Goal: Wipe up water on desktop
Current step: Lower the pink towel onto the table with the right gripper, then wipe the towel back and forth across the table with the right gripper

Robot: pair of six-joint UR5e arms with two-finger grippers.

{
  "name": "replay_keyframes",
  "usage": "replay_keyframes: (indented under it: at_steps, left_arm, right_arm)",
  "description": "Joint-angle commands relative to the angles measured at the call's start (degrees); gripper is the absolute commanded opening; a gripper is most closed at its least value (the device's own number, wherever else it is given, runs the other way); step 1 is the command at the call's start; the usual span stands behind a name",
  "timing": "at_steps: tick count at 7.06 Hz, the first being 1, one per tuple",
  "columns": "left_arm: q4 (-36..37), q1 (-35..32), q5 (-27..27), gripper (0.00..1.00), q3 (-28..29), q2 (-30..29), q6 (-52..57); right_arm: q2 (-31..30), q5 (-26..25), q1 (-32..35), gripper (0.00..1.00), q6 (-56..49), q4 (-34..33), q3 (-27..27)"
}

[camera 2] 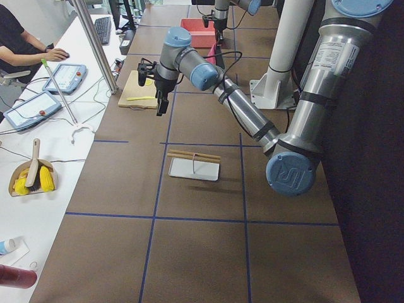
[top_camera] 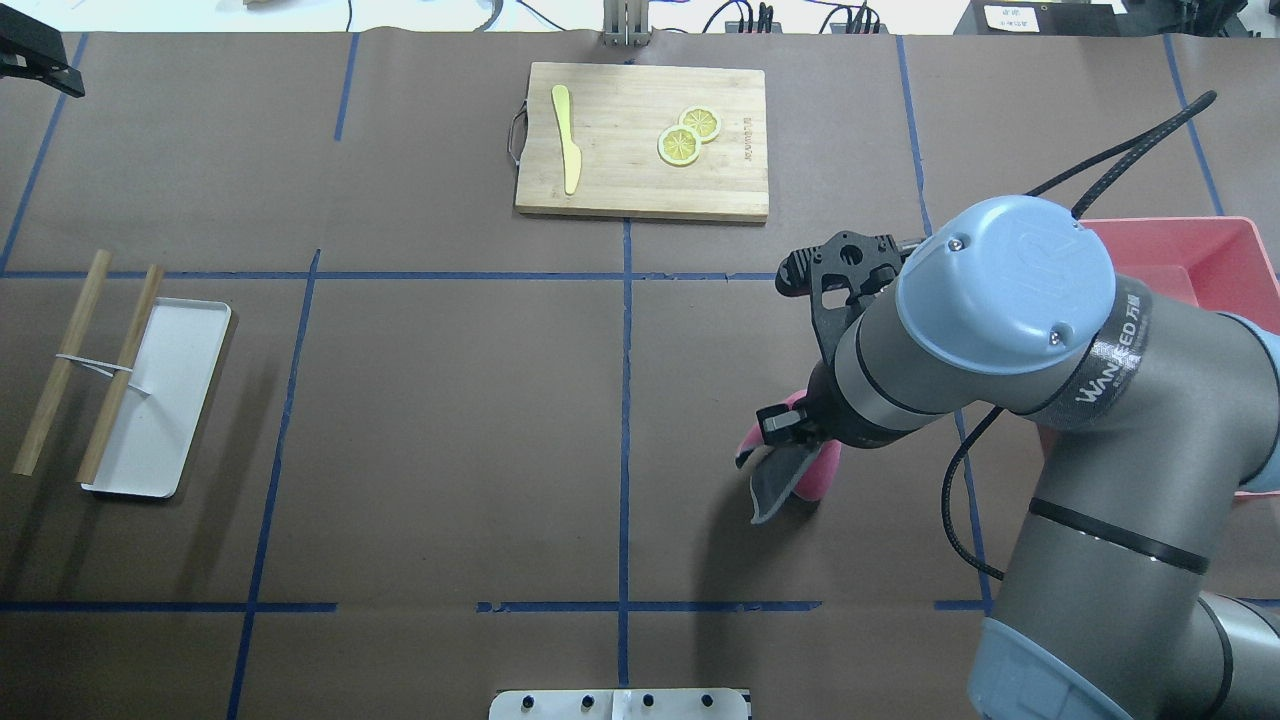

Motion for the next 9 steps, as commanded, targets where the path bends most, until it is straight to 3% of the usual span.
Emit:
replay_keyframes:
  at_steps: [1, 3, 9]
  left_arm:
    - [-0.4, 0.0, -0.1, 1.0, -0.1, 2.1, 2.7]
    - [-0.5, 0.2, -0.2, 1.0, 0.2, 2.8, 4.0]
    - [-0.2, 0.3, -0.4, 1.0, 0.0, 2.8, 3.8]
  right_arm:
    - [0.1, 7.5, -0.7, 0.0, 2.2, -1.2, -0.7]
    - [0.1, 12.4, -0.8, 0.0, 4.8, -0.5, -4.6]
    - [-0.6, 11.8, 9.6, 0.0, 2.1, 15.2, -28.3]
